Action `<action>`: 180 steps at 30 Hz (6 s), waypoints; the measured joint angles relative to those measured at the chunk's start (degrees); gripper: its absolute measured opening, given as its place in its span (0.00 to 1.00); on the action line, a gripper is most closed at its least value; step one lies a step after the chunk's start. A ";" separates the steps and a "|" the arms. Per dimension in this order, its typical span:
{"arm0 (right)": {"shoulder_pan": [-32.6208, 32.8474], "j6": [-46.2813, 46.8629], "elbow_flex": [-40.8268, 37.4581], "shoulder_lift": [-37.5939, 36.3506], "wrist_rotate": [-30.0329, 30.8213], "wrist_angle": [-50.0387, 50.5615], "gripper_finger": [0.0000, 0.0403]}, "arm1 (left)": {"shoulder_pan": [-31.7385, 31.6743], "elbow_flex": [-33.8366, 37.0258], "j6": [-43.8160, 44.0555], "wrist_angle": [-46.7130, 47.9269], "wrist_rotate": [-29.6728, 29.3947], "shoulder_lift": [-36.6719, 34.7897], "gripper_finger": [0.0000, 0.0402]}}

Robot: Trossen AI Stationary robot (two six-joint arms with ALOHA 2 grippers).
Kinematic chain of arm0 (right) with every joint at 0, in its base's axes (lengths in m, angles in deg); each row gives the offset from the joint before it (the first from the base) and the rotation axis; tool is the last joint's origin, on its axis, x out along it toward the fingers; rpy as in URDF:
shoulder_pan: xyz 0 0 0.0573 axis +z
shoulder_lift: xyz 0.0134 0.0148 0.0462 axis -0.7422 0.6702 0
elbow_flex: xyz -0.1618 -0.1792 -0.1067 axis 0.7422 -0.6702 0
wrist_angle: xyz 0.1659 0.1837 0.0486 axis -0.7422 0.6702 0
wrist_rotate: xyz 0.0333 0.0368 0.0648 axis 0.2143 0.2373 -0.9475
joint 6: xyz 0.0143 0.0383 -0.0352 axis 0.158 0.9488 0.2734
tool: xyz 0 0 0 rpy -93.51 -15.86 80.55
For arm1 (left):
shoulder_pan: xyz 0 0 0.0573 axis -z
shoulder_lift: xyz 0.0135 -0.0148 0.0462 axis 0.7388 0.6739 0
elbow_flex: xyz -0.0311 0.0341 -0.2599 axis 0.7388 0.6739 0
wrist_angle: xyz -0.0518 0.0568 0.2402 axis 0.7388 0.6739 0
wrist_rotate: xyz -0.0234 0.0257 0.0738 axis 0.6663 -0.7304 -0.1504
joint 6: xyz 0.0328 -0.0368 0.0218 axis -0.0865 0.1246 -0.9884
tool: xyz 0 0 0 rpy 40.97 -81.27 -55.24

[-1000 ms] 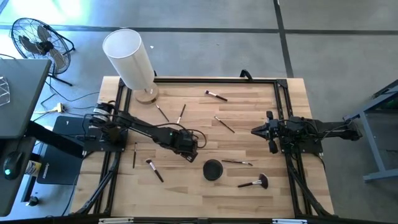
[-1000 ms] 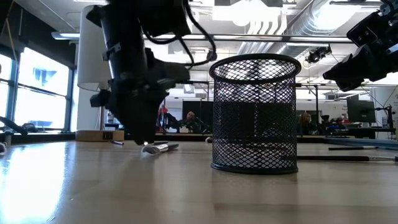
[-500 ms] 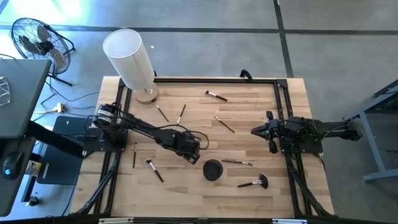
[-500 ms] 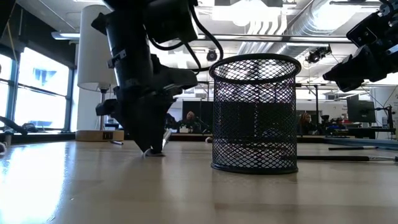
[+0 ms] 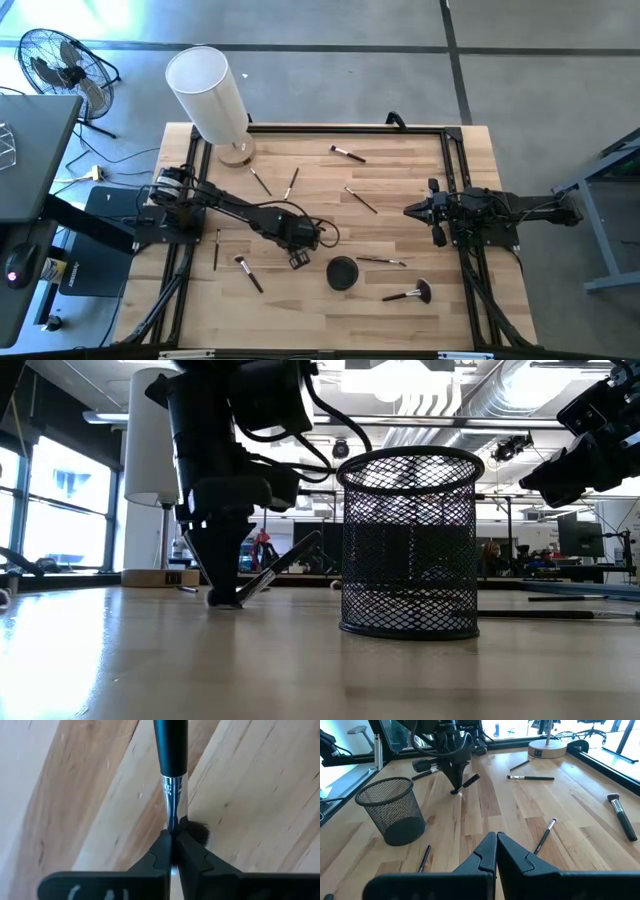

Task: Pick & Place Makeup Supplies
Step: Put the makeup brush into the black makeup holder

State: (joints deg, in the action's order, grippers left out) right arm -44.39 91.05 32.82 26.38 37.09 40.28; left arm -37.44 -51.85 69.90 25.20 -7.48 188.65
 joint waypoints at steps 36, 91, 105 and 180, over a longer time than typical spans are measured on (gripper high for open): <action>0.00 0.04 -0.03 0.02 -0.02 -1.83 0.01 | -4.67 0.22 5.24 0.12 29.07 -6.35 0.00; 8.15 -56.46 64.01 95.73 37.15 -6.49 0.24 | -21.65 -32.24 -20.38 33.13 32.02 -6.43 0.00; 8.00 -46.02 63.91 95.78 35.67 -3.17 0.10 | -21.22 -32.24 -19.90 31.28 34.14 -6.48 0.02; 30.70 22.66 41.00 94.14 46.42 -52.39 0.27 | 4.84 28.59 -11.49 -23.53 -1.97 -51.98 0.35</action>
State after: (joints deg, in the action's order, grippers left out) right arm -13.69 113.72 73.82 120.53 83.51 -12.11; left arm -32.60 -23.26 58.41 1.67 -9.44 136.66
